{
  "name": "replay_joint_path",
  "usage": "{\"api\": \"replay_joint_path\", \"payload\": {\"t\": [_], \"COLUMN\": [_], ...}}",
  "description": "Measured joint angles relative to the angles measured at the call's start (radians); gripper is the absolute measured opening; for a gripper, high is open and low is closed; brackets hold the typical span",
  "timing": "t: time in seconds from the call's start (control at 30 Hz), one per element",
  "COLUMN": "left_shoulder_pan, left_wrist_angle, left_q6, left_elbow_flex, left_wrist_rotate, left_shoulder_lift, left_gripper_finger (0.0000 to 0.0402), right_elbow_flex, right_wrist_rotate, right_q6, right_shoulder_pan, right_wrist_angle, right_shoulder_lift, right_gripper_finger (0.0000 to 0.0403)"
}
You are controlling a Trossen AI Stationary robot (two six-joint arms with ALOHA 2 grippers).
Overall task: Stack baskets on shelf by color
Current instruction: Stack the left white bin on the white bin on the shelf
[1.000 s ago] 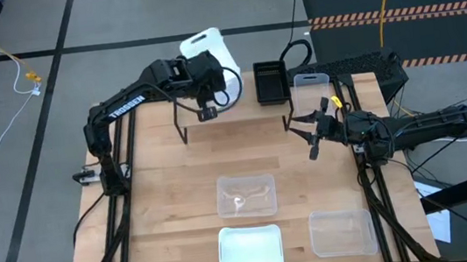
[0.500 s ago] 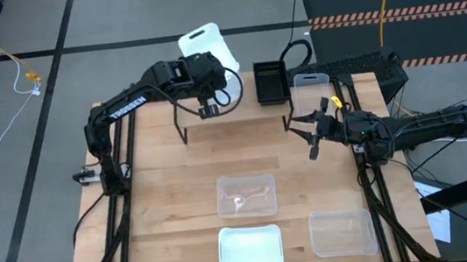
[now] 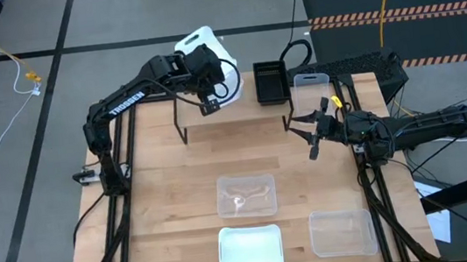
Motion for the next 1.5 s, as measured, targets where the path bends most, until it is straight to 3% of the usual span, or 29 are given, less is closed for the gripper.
{"api": "replay_joint_path", "payload": {"t": [0.2, 0.43, 0.63, 0.8, 1.03, 1.2, 1.33, 1.5], "left_shoulder_pan": [-0.002, -0.003, -0.032, -0.069, -0.081, -0.074, -0.045, -0.025], "left_wrist_angle": [-0.006, -0.039, -0.14, -0.197, -0.048, 0.059, 0.045, 0.032], "left_q6": [-0.034, -0.046, 0.063, 0.148, 0.077, 0.03, -0.002, 0.002], "left_elbow_flex": [0.0, 0.0, 0.001, 0.001, 0.001, 0.001, 0.002, 0.002], "left_wrist_rotate": [0.098, 0.133, 0.231, 0.226, 0.035, 0.041, 0.099, 0.099], "left_shoulder_lift": [0.0, 0.0, 0.0, 0.0, 0.0, 0.001, 0.047, 0.125], "left_gripper_finger": [0.0035, 0.0067, 0.0077, 0.0068, 0.0067, 0.0104, 0.0162, 0.0223], "right_elbow_flex": [0.0, 0.0, 0.0, 0.0, 0.0, 0.0, 0.0, 0.0], "right_wrist_rotate": [0.0, 0.0, -0.001, -0.001, -0.004, -0.004, -0.004, -0.004], "right_q6": [0.0, 0.001, 0.005, 0.005, 0.005, 0.005, 0.003, -0.002], "right_shoulder_pan": [0.0, 0.0, 0.0, 0.0, 0.0, 0.0, 0.0, 0.002], "right_wrist_angle": [0.0, 0.004, 0.004, 0.004, 0.006, 0.006, 0.006, 0.006], "right_shoulder_lift": [0.0, 0.0, 0.0, 0.0, 0.0, 0.0, 0.0, -0.001], "right_gripper_finger": [0.0132, 0.0132, 0.0132, 0.0132, 0.0132, 0.0132, 0.0132, 0.0132]}}
